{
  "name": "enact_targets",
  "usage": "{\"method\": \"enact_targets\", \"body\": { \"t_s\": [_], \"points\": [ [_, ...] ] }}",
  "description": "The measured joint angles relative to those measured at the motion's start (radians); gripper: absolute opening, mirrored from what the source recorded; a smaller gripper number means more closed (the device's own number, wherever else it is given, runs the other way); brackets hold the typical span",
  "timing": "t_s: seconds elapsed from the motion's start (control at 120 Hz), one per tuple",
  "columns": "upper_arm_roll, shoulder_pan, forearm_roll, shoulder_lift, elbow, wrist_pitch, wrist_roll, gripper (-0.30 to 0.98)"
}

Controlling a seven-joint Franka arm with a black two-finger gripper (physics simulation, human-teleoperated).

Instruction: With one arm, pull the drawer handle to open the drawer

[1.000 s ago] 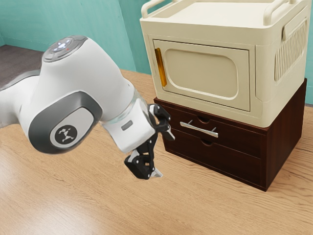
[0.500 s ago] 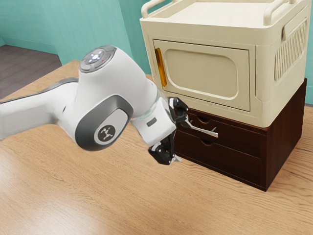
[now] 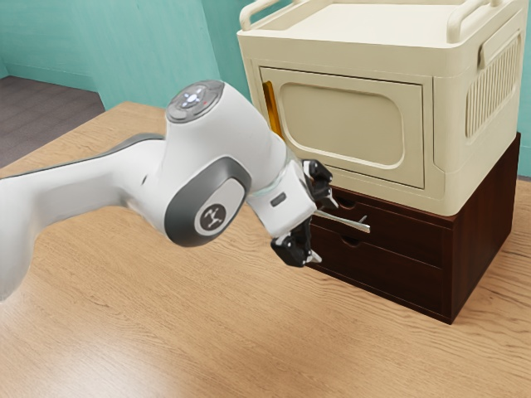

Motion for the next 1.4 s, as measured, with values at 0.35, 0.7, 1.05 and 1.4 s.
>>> {"method": "enact_targets", "body": {
  "t_s": [0.35, 0.7, 1.05, 1.4],
  "points": [
    [0.006, -0.010, -0.014, 0.042, 0.012, 0.009, 0.015, 0.69],
    [0.005, 0.002, -0.015, 0.034, 0.007, 0.007, 0.020, 0.57],
    [0.006, 0.000, -0.015, -0.050, -0.067, -0.001, 0.017, 0.33],
    [-0.006, 0.002, -0.014, -0.143, -0.161, -0.002, 0.008, 0.24]
  ]
}}
